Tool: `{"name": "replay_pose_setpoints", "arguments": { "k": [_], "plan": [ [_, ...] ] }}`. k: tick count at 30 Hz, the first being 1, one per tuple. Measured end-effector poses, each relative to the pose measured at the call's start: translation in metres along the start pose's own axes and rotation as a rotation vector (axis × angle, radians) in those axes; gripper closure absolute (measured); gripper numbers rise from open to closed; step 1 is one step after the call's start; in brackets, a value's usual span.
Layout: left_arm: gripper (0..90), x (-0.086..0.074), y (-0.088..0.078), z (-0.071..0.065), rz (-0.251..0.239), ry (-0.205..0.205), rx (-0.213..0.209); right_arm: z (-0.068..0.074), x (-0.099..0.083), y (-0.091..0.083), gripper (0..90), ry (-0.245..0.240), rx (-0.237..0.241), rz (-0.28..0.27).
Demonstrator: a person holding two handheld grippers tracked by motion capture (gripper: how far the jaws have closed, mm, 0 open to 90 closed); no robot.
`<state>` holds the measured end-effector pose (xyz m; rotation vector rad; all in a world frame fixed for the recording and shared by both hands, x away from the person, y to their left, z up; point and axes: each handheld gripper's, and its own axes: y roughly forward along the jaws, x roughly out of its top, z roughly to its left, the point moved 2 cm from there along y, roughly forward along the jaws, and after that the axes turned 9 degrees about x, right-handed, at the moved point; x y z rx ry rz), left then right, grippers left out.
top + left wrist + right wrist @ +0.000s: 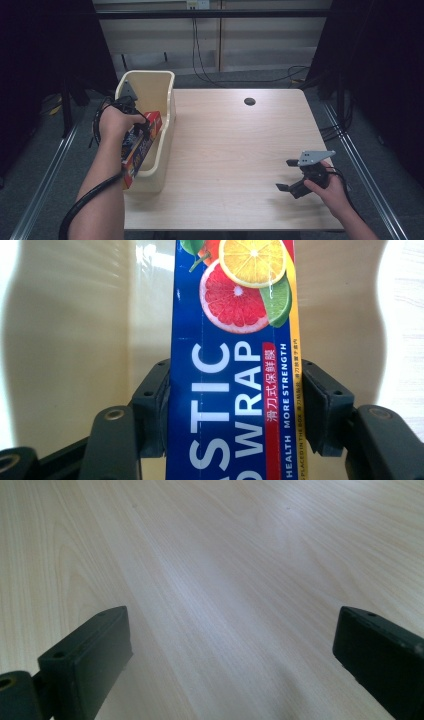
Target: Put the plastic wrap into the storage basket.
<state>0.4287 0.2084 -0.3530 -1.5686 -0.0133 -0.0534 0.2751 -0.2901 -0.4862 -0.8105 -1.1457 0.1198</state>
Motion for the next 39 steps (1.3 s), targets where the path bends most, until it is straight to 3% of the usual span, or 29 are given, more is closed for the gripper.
{"name": "replay_pose_setpoints", "arguments": {
  "k": [12, 14, 15, 21, 39],
  "plan": [
    [39.9, 0.000, 0.005, -0.001, 0.009, -0.007, 0.003, 0.000, 0.000, 0.000, 2.0, 0.002, -0.003, 0.001],
    [39.9, 0.000, 0.008, -0.001, -0.009, -0.009, 0.011, 0.000, 0.000, 0.000, 2.0, 0.001, -0.004, 0.001],
    [39.9, 0.001, 0.007, -0.001, 0.010, -0.006, 0.001, 0.000, -0.001, 0.000, 2.0, 0.002, -0.003, 0.001],
    [39.9, 0.001, 0.008, -0.001, -0.005, -0.005, 0.012, 0.000, -0.001, 0.000, 2.0, 0.003, -0.006, 0.003],
    [40.0, 0.001, 0.013, -0.003, 0.019, 0.001, 0.004, 0.000, -0.001, 0.000, 2.1, 0.002, -0.001, 0.000]
  ]
}}
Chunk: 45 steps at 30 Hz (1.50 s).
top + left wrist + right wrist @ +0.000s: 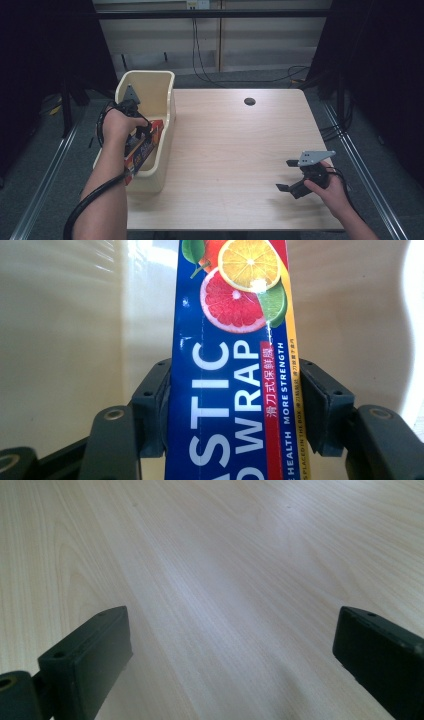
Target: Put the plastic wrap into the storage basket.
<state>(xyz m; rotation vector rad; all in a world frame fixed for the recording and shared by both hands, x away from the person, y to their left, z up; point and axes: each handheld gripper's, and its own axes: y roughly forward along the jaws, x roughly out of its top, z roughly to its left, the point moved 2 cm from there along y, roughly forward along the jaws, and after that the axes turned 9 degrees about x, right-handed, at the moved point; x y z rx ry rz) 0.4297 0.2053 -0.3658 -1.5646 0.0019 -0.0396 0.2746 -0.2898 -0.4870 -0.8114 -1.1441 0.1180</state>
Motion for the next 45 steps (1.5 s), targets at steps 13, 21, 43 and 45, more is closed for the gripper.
{"name": "replay_pose_setpoints", "arguments": {
  "k": [13, 21, 43, 45],
  "plan": [
    [39.6, 0.000, 0.005, -0.004, 0.001, 0.001, 0.015, 0.000, 0.000, 0.000, 2.1, -0.003, 0.005, 0.002],
    [36.1, 0.002, -0.005, -0.003, -0.031, 0.002, -0.032, 0.000, 0.000, 0.001, 2.1, -0.004, 0.008, 0.005],
    [23.7, 0.002, -0.061, -0.025, -0.176, 0.056, -0.107, 0.001, 0.000, -0.002, 2.1, -0.006, 0.004, 0.002],
    [22.3, 0.001, -0.062, -0.029, -0.188, 0.071, -0.118, 0.001, 0.001, -0.004, 2.1, -0.006, -0.004, -0.008]
  ]
}}
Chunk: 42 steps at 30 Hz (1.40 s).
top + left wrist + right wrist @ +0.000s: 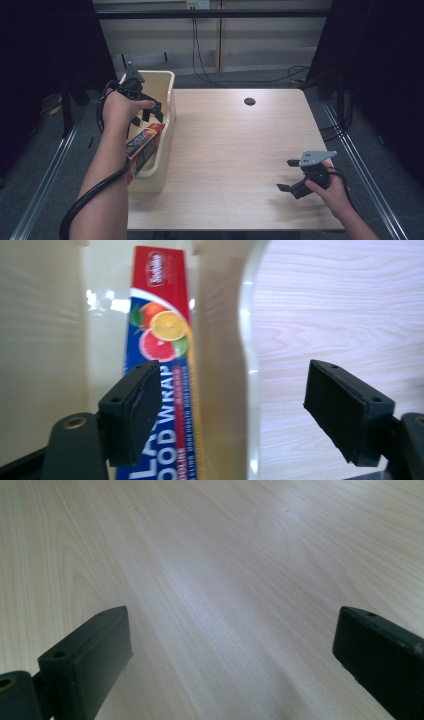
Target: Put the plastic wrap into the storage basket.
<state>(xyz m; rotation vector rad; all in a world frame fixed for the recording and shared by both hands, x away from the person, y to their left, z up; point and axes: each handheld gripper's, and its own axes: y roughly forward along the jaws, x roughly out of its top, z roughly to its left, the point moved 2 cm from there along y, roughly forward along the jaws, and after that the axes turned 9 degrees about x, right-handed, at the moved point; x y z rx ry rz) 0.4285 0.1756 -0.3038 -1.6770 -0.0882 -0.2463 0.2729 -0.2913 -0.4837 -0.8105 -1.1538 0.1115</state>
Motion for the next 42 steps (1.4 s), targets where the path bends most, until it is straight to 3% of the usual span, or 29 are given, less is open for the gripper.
{"name": "replay_pose_setpoints", "arguments": {
  "k": [9, 19, 20, 25, 26, 34, 42],
  "plan": [
    [18.7, 0.001, 0.001, -0.020, -0.032, 0.060, -0.040, 0.000, 0.000, -0.001, 2.1, 0.005, 0.006, -0.002],
    [16.7, 0.002, 0.006, -0.056, -0.066, 0.152, -0.089, 0.000, 0.000, -0.001, 2.0, 0.004, -0.002, -0.005],
    [16.7, 0.001, 0.007, -0.063, -0.069, 0.180, -0.098, 0.000, 0.000, -0.002, 2.0, 0.006, 0.000, -0.006],
    [16.5, 0.000, 0.009, -0.076, -0.084, 0.204, -0.122, 0.000, 0.000, -0.002, 2.0, 0.006, 0.002, -0.011],
    [16.4, -0.002, 0.010, -0.081, -0.081, 0.231, -0.127, 0.000, 0.000, -0.002, 2.0, 0.005, 0.003, -0.011],
    [15.7, -0.010, 0.024, -0.095, -0.083, 0.284, -0.158, 0.000, 0.000, -0.001, 2.0, 0.005, 0.002, -0.010],
    [15.3, -0.018, 0.038, -0.104, -0.097, 0.306, -0.196, 0.000, 0.000, -0.001, 2.0, 0.002, 0.004, -0.008]
  ]
}}
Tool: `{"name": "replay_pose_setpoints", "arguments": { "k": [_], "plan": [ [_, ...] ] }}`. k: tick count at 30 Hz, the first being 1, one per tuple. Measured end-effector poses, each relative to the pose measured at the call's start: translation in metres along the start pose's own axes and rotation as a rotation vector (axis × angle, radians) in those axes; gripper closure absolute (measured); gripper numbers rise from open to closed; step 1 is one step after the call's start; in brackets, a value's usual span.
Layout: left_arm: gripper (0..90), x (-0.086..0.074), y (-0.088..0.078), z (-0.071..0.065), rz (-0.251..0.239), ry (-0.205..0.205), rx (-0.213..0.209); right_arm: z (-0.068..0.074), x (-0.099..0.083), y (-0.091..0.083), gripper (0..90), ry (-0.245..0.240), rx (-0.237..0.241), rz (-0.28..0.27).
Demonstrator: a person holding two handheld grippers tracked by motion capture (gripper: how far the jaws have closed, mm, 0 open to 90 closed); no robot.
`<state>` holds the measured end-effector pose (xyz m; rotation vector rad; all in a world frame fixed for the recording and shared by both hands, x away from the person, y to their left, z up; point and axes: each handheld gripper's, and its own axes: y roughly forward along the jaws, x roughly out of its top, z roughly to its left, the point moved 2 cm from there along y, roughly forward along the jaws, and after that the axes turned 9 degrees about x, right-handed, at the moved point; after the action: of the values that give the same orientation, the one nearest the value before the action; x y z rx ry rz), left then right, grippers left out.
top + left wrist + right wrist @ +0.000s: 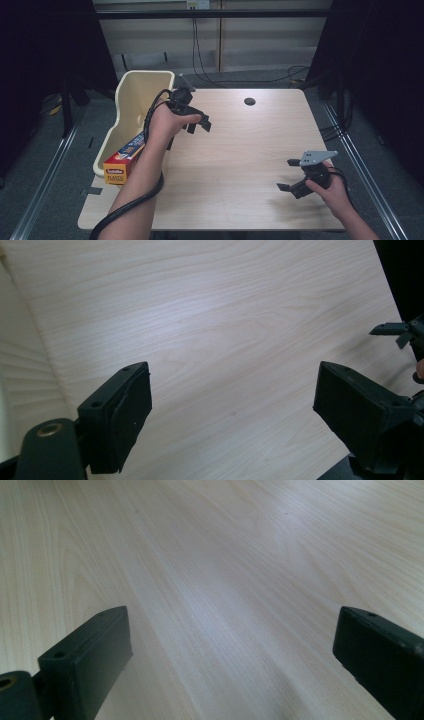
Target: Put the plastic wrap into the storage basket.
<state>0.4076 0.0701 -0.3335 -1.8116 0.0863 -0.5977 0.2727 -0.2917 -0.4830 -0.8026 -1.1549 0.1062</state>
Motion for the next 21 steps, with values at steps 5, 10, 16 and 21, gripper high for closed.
{"name": "replay_pose_setpoints", "arguments": {
  "k": [5, 10, 16, 21],
  "plan": [
    [15.3, -0.004, 0.008, -0.003, 0.000, 0.001, -0.014, 0.000, 0.000, 0.001, 2.0, 0.000, -0.003, 0.003],
    [15.2, -0.008, 0.018, -0.007, -0.014, 0.031, -0.026, 0.000, -0.001, 0.003, 2.0, -0.004, 0.001, 0.013],
    [14.6, -0.015, 0.030, -0.011, -0.023, 0.057, -0.031, -0.001, -0.003, 0.006, 2.0, 0.002, -0.002, 0.023],
    [14.5, -0.021, 0.040, -0.013, -0.025, 0.067, -0.040, 0.000, -0.005, 0.009, 2.0, 0.003, 0.002, 0.043]
  ]
}}
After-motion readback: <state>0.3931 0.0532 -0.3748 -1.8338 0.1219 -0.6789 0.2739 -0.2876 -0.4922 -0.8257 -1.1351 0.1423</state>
